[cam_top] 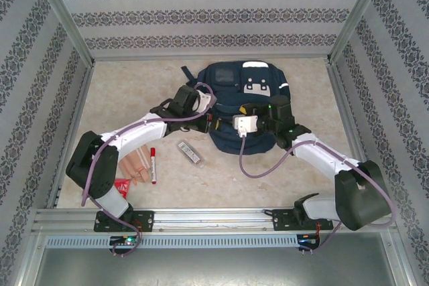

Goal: Pack books, pencil case, and school supplies into a backpack

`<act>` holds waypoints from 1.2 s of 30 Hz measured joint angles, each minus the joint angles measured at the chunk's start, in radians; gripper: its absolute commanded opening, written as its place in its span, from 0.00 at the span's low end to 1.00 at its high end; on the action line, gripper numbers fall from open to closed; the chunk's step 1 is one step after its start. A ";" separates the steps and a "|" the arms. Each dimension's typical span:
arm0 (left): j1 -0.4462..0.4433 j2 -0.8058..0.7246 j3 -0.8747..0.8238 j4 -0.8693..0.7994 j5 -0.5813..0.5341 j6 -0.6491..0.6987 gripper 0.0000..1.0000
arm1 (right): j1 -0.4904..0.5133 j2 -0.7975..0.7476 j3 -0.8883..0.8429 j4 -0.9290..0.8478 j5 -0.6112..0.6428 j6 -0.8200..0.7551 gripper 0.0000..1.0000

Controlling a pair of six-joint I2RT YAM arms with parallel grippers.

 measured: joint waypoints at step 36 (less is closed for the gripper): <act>0.276 0.358 0.280 0.036 -0.009 0.090 0.00 | 0.024 -0.004 -0.028 0.041 -0.071 0.071 0.00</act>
